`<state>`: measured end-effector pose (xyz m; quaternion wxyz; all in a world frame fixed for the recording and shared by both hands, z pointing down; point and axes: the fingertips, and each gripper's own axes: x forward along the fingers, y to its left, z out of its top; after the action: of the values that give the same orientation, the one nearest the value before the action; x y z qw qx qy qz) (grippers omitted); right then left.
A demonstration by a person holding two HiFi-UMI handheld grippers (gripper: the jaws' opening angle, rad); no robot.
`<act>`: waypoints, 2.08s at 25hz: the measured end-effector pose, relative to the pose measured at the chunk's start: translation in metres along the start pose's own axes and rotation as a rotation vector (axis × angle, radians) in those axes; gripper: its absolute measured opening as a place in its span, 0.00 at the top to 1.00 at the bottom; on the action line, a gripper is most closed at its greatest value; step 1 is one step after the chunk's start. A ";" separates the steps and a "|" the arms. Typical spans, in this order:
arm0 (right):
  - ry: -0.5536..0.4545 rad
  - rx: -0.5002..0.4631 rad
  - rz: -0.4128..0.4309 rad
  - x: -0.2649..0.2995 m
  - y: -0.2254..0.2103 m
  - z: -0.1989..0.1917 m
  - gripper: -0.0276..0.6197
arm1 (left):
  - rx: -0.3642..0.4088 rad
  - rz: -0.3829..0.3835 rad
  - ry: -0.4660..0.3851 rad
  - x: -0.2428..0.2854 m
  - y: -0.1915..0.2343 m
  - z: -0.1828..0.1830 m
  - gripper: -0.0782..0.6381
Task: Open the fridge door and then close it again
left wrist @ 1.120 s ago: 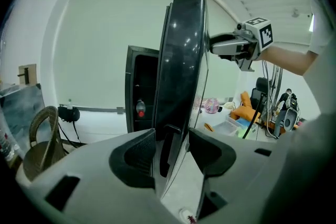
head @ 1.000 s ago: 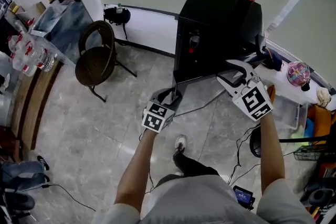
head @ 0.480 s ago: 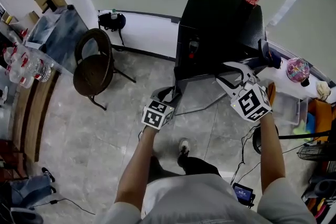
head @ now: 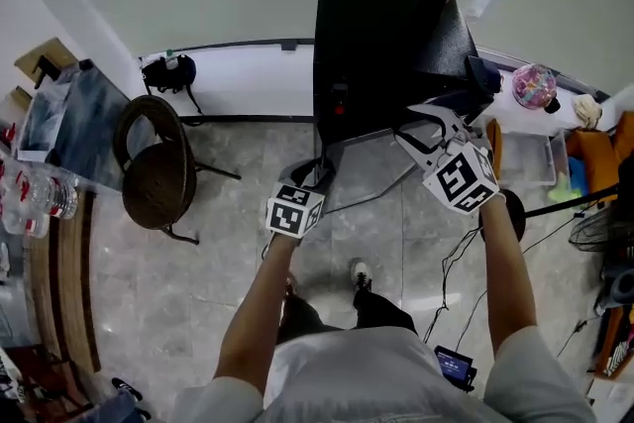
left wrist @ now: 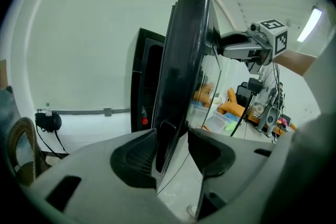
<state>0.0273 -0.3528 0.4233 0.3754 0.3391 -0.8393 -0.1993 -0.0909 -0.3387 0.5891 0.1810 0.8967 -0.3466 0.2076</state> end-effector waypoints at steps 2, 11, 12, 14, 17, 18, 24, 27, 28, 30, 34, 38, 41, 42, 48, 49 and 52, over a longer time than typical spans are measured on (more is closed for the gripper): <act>0.019 0.011 -0.014 0.003 -0.002 -0.001 0.70 | 0.006 -0.022 -0.001 0.004 0.005 0.002 0.64; 0.059 0.059 -0.063 0.020 -0.020 -0.004 0.70 | -0.028 -0.084 -0.004 0.024 0.031 0.017 0.64; 0.064 0.062 -0.067 0.022 -0.022 -0.004 0.70 | -0.028 -0.085 -0.005 0.026 0.035 0.019 0.64; 0.074 0.068 -0.075 0.028 -0.026 -0.004 0.70 | -0.027 -0.085 -0.006 0.030 0.042 0.023 0.64; 0.090 0.078 -0.089 0.034 -0.033 -0.005 0.71 | -0.019 -0.086 -0.004 0.038 0.052 0.030 0.64; 0.094 0.082 -0.093 0.036 -0.035 -0.006 0.71 | -0.019 -0.087 -0.004 0.041 0.055 0.032 0.65; 0.117 0.098 -0.106 0.045 -0.045 -0.007 0.72 | -0.020 -0.108 -0.010 0.052 0.067 0.042 0.66; 0.125 0.105 -0.123 0.047 -0.049 -0.009 0.72 | -0.017 -0.116 -0.009 0.058 0.071 0.045 0.66; 0.126 0.108 -0.129 0.048 -0.050 -0.009 0.72 | -0.017 -0.118 -0.008 0.059 0.072 0.046 0.66; 0.130 0.112 -0.137 0.050 -0.052 -0.010 0.72 | -0.018 -0.121 -0.005 0.061 0.075 0.048 0.67; 0.141 0.114 -0.141 0.050 -0.054 -0.012 0.72 | -0.022 -0.137 0.001 0.064 0.071 0.049 0.70; 0.136 0.134 -0.147 0.052 -0.053 -0.010 0.71 | -0.039 -0.125 0.015 0.058 0.076 0.047 0.71; 0.125 0.175 -0.154 0.049 -0.054 -0.012 0.70 | -0.028 -0.114 0.022 0.050 0.079 0.050 0.71; 0.114 0.193 -0.160 0.049 -0.054 -0.011 0.70 | -0.020 -0.109 0.023 0.046 0.082 0.052 0.71; -0.046 0.347 -0.256 0.027 -0.070 0.011 0.72 | 0.035 -0.043 -0.004 0.015 0.102 0.077 0.71; -0.076 0.381 -0.276 0.021 -0.074 0.013 0.72 | 0.052 -0.030 -0.016 0.008 0.104 0.084 0.71; -0.148 0.457 -0.336 0.006 -0.084 0.017 0.78 | 0.116 0.011 -0.056 -0.014 0.110 0.110 0.71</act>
<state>0.0471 -0.4136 0.3658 0.1890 0.5334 -0.8197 -0.0888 -0.1495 -0.4589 0.5089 0.1177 0.9092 -0.3436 0.2034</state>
